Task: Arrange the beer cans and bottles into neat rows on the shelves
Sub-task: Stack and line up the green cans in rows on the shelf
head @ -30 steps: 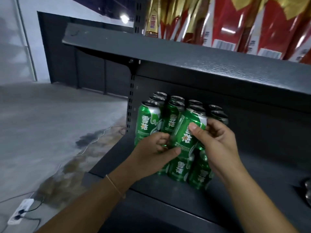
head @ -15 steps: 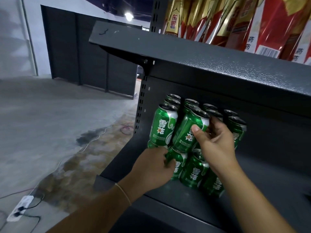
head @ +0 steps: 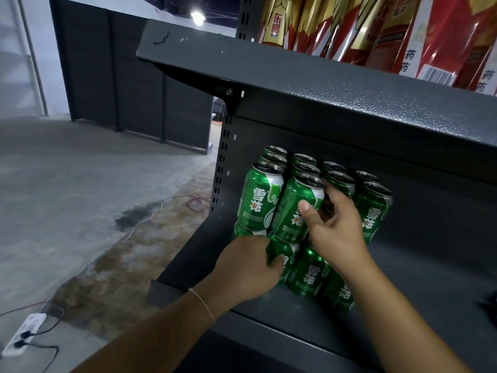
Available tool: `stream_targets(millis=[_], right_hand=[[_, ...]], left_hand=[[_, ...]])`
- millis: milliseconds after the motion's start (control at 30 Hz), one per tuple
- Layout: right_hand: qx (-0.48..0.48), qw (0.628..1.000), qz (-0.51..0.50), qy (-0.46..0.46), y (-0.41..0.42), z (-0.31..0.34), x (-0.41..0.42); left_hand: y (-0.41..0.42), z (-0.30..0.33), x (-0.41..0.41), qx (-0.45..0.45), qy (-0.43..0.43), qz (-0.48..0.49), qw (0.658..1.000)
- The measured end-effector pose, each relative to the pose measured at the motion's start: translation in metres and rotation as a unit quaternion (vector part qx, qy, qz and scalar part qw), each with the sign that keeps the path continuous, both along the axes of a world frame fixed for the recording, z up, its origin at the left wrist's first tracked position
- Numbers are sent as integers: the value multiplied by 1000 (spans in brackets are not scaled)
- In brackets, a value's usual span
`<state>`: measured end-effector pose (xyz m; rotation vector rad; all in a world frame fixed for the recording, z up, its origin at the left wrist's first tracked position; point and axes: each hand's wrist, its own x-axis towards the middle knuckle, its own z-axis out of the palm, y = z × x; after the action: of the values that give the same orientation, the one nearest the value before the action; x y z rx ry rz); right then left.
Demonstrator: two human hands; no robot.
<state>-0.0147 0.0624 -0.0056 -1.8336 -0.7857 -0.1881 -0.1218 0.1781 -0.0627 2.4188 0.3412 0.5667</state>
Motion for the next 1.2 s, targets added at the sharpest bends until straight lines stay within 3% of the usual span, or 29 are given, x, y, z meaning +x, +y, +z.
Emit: stream_targets(millis=[267,533,800,1200], right_hand=[[-35,999,-29,-25,-3,2,-4],[-24,999,26,-4,-11,1,-1],[79,995,-48,-43,-78,15,15],[57,980,-190,-20,-248,-6,79]], left_hand=[[-2,0,2,13,1,8,1000],[-23,20,-2,119,-17,44,992],[-63,39,25,51,-145,-48,987],[-192,39,118,8,-151,-151,977]])
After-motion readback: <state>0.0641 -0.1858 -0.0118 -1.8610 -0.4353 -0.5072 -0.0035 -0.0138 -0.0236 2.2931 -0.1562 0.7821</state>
